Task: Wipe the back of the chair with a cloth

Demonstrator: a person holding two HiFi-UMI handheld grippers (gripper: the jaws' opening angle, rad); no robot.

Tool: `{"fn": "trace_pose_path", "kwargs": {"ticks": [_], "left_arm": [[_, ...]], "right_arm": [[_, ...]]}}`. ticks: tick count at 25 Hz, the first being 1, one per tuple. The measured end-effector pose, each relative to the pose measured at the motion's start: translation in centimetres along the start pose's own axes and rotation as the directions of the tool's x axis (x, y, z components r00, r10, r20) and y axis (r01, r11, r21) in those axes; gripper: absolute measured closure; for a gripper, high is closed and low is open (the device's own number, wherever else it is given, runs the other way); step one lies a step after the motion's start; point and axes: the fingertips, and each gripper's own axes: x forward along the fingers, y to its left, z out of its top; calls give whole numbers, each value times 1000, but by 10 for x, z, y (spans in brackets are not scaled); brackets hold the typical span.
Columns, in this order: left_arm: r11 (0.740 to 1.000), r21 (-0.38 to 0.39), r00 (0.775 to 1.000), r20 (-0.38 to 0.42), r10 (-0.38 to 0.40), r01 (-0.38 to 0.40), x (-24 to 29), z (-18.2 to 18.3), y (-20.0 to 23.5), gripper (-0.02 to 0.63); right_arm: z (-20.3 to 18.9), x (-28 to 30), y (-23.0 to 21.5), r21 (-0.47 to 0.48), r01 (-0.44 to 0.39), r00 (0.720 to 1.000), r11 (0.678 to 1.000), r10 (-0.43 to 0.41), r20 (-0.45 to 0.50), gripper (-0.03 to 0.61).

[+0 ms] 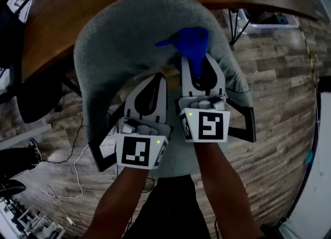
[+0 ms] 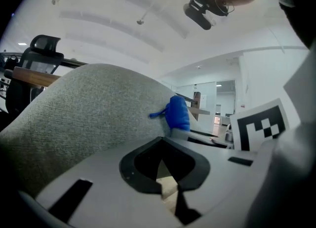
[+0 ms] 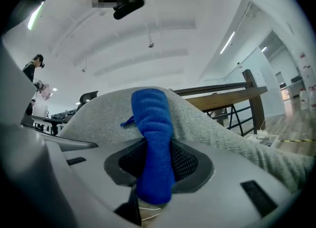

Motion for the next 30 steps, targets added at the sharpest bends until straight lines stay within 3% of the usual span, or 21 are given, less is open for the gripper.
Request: {"fn": "trace_pose_path", "kwargs": {"ticks": [10,13,16,22,30], "left_arm": [[997,-2,997,-23,-73,73,1,-6,-36,611],[997,-4,996,-29,-83,82,-4,-9,-44,611],[999,-16,998,-28,-53,52,-11,-10,-39,612],[995,-37,995,-43,92,-93,-40,-17,3,612],[950,-96,954,-62,294,-299,-99,-34,63,611]], "right_arm": [[6,-35,-43,24,110,994,994,-109,-19,455],[15,-47,-51,-43,110,994,993,-111,-12,456],[31,-48,-33,-134,47,999,990,-44,29,456],[26,-37,27,-103,-103,994,989,106,20,456],[-16,-32,132,-57,-364,930,930,360,-71,454]]}}
